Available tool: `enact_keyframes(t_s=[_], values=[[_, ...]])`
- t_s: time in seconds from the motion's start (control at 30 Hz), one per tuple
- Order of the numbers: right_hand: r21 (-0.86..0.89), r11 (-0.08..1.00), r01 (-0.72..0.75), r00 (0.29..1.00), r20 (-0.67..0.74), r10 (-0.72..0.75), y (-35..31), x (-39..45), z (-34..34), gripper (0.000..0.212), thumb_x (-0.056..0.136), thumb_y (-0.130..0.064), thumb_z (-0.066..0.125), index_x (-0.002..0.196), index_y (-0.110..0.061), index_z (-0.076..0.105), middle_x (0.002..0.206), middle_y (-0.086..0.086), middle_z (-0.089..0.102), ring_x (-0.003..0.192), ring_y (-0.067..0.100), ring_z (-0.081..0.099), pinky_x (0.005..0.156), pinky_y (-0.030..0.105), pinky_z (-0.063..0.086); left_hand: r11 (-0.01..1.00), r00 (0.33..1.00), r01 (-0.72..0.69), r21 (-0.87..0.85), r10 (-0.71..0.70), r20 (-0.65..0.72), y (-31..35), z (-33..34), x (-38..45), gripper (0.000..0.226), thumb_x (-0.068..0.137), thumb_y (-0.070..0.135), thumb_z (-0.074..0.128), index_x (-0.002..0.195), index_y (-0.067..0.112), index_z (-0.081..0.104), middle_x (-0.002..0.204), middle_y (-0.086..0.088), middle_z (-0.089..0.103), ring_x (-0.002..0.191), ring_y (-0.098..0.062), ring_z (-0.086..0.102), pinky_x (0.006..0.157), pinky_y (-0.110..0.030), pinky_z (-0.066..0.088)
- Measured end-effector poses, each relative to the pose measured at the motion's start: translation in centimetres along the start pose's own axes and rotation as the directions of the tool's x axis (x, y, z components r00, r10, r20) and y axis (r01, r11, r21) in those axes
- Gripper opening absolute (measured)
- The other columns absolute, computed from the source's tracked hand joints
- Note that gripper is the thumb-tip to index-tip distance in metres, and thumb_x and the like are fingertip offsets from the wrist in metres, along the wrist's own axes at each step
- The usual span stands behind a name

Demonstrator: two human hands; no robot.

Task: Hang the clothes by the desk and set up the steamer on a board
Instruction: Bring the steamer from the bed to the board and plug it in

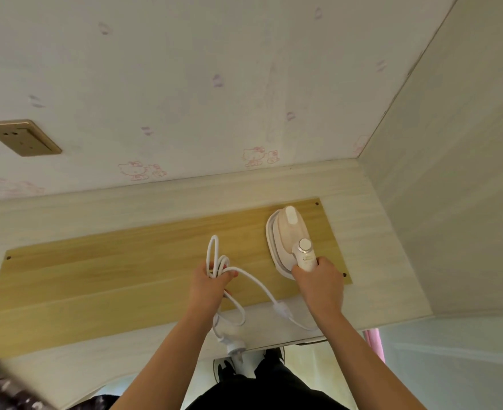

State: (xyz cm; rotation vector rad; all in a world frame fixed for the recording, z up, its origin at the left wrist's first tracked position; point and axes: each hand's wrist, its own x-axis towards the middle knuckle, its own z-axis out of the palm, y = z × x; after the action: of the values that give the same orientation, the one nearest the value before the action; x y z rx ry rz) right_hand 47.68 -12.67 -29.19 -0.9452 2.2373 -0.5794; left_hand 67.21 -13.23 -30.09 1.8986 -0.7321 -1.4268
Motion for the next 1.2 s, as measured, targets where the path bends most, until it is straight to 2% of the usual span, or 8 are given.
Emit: enact_keyframes(t_s=[0.23,0.37,0.57,0.67,0.77,0.97,1.1,1.2], values=[[-0.034,0.999,0.019,1.0,0.018,-0.019,-0.2,0.1,0.0,0.023,0.075,-0.031,0.067,0.084,-0.012,0.058,0.075,0.003,0.062,0.065,0.019,0.057,0.046,0.025,0.034,1.0,0.997,-0.011,-0.003,0.012,0.072,0.2,-1.2,-0.4,0.026,0.078,0.012,0.077,0.098,0.004,0.062,0.079,-0.011,0.058,0.062,-0.021,0.057,0.048,-0.021,0.049],[-0.06,0.997,0.058,0.993,0.103,-0.052,-0.4,0.3,-0.5,0.028,0.08,-0.032,0.065,0.091,-0.008,0.056,0.084,0.008,0.063,0.067,0.019,0.057,0.048,0.027,0.038,0.999,0.981,-0.022,-0.044,0.03,0.19,0.7,-2.7,-0.8,0.031,0.08,0.018,0.076,0.107,0.007,0.064,0.09,-0.01,0.072,0.069,-0.025,0.07,0.065,-0.03,0.055],[-0.519,0.791,0.322,0.94,0.075,-0.334,-2.9,-2.0,-2.3,0.055,0.09,-0.037,0.057,0.129,-0.003,0.039,0.123,0.014,0.048,0.11,0.03,0.045,0.087,0.034,0.041,0.969,0.974,-0.006,-0.248,0.062,0.219,1.4,-4.5,-1.3,0.02,0.096,0.013,0.054,0.114,0.005,0.056,0.103,-0.014,0.073,0.09,-0.037,0.07,0.086,-0.047,0.054],[-0.253,0.788,0.561,0.828,0.172,-0.534,-5.1,-3.3,-2.2,0.048,0.093,-0.026,0.055,0.135,-0.008,0.041,0.128,0.009,0.046,0.116,0.026,0.043,0.094,0.033,0.04,0.956,0.978,-0.005,-0.293,0.065,0.197,1.8,-4.9,-1.5,0.021,0.096,0.013,0.053,0.116,0.005,0.053,0.101,-0.016,0.073,0.088,-0.039,0.07,0.084,-0.047,0.055],[-0.09,0.758,0.646,0.718,0.41,-0.563,-6.6,-4.0,-0.7,0.045,0.095,-0.026,0.052,0.137,-0.014,0.042,0.13,0.004,0.049,0.117,0.019,0.047,0.097,0.03,0.04,0.953,0.982,-0.026,-0.302,0.08,0.17,2.3,-4.9,-1.9,0.02,0.096,0.013,0.053,0.114,0.005,0.054,0.099,-0.016,0.073,0.082,-0.036,0.071,0.079,-0.042,0.058],[0.132,0.849,0.513,0.512,0.747,-0.425,-7.8,-4.3,2.6,0.057,0.095,-0.029,0.054,0.143,-0.037,0.025,0.1,0.001,0.069,0.086,0.013,0.068,0.086,0.039,0.054,0.971,0.985,-0.133,-0.199,0.151,0.079,2.9,-5.3,-2.7,0.023,0.1,0.019,0.047,0.116,0.008,0.059,0.099,-0.017,0.072,0.094,-0.03,0.069,0.09,-0.044,0.051],[0.178,0.822,0.542,0.499,0.719,-0.484,-8.2,-4.1,2.5,0.034,0.093,-0.023,0.059,0.125,-0.03,0.05,0.065,-0.002,0.054,0.057,0.009,0.05,0.06,0.022,0.045,0.94,0.979,-0.157,-0.303,0.189,0.077,3.6,-6.9,-3.3,0.028,0.102,0.021,0.04,0.119,0.007,0.056,0.102,-0.013,0.073,0.096,-0.025,0.07,0.088,-0.039,0.053],[0.161,0.777,0.608,0.536,0.639,-0.552,-8.4,-3.3,2.3,0.021,0.088,-0.026,0.065,0.106,-0.02,0.058,0.063,-0.01,0.048,0.053,0.004,0.042,0.05,0.016,0.032,0.911,0.975,-0.191,-0.365,0.221,0.04,4.2,-8.2,-3.4,0.03,0.103,0.022,0.036,0.12,0.005,0.054,0.106,-0.016,0.071,0.098,-0.029,0.069,0.089,-0.039,0.053]])
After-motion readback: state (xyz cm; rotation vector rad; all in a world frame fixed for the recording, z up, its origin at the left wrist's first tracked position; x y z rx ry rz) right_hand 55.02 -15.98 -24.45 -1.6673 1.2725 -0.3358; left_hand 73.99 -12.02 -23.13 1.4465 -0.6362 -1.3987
